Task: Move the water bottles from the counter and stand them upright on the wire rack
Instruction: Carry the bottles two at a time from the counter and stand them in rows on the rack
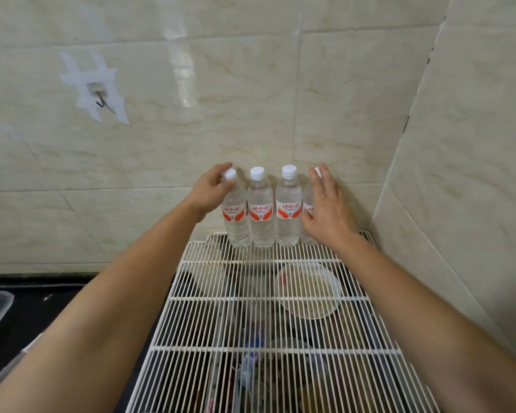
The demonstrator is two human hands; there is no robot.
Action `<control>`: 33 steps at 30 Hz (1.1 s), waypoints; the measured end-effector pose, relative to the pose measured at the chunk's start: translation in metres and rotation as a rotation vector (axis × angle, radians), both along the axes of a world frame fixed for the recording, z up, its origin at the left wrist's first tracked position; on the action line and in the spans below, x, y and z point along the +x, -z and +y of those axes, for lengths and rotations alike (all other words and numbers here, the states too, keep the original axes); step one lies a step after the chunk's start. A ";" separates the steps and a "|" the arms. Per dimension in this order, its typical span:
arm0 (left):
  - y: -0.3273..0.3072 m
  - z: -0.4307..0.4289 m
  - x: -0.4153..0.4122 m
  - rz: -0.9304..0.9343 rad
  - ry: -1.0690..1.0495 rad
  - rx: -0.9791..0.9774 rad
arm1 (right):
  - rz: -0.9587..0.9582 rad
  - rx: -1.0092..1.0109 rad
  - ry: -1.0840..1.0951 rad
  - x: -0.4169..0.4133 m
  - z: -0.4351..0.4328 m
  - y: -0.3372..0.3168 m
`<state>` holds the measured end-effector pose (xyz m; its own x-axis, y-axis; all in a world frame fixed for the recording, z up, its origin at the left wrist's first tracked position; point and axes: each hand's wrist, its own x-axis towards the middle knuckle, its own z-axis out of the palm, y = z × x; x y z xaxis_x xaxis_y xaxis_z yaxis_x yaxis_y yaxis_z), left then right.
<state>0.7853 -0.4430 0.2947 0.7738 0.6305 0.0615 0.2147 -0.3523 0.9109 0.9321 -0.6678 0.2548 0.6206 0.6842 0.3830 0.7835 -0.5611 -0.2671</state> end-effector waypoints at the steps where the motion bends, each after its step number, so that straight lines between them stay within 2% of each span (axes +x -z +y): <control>1: -0.004 -0.002 -0.005 0.044 -0.023 0.097 | -0.011 -0.011 0.009 0.000 0.000 -0.003; 5: -0.022 -0.005 -0.041 0.162 -0.199 0.566 | -0.101 0.035 0.005 -0.008 0.006 -0.020; 8: -0.025 -0.010 -0.084 0.209 -0.328 0.769 | -0.130 0.106 -0.053 -0.027 0.021 -0.025; 11: -0.013 -0.017 -0.144 0.309 -0.449 0.943 | -0.163 0.142 -0.200 -0.059 0.049 -0.017; 17: 0.015 -0.010 -0.278 0.576 -0.562 0.967 | -0.101 0.072 -0.409 -0.172 0.103 0.011; 25: 0.028 0.025 -0.488 0.572 -0.797 0.947 | -0.126 0.083 -0.584 -0.361 0.182 0.018; 33: 0.069 0.062 -0.680 0.653 -0.842 0.839 | -0.115 -0.078 -0.687 -0.552 0.268 0.055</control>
